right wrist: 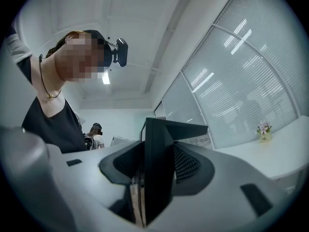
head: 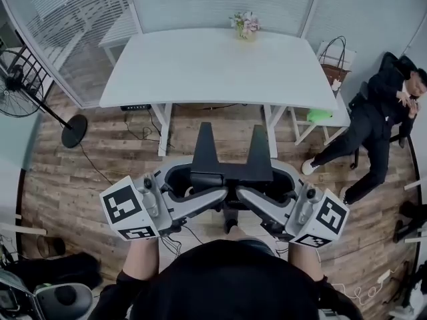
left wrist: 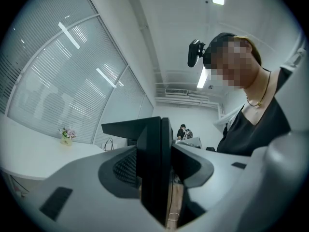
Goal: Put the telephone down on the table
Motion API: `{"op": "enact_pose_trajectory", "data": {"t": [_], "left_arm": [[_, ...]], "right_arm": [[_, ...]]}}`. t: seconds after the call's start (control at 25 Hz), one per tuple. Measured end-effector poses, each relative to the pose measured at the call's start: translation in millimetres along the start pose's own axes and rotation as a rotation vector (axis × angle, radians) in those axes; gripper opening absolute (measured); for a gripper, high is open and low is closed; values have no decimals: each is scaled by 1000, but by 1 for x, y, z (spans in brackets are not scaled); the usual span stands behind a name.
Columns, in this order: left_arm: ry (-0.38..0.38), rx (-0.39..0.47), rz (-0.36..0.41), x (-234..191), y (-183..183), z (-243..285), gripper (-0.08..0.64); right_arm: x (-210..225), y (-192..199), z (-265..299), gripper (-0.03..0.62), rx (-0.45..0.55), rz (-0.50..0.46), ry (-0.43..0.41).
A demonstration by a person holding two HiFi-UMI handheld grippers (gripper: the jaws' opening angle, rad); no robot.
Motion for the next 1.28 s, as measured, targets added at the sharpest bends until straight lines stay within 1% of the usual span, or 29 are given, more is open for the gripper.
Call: {"op": "enact_pose_trajectory", "data": {"t": [0.36,0.6,0.92,1.0,1.28], "left_arm": [[-31,4,-2,-51,-16,33,210],[-50,10,8,-92,-24,62,210],[-63,15,16,-124,-23,103,210],[-67,16,17,-127,-21,107,210],[-79,30,15,-128,-19,108,210]], "right_arm": [[64,-18,15,198,-6,11,-31],[117,-30,21,196,-9,10,-53],[169,-39,11,196,-7,7,-70],[176,-38,10,196,-8,8,-74],[178,-38,10,198,-14,5,-84]]}}
Point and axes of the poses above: the fingertips, and each gripper's own axes: z forward along the fingers, x to its right, y out of its underside, the point moved 8 cm from there along -z, backward along the fingers, and after that the axes turned 1 degree about z, right-handed, at the moved point
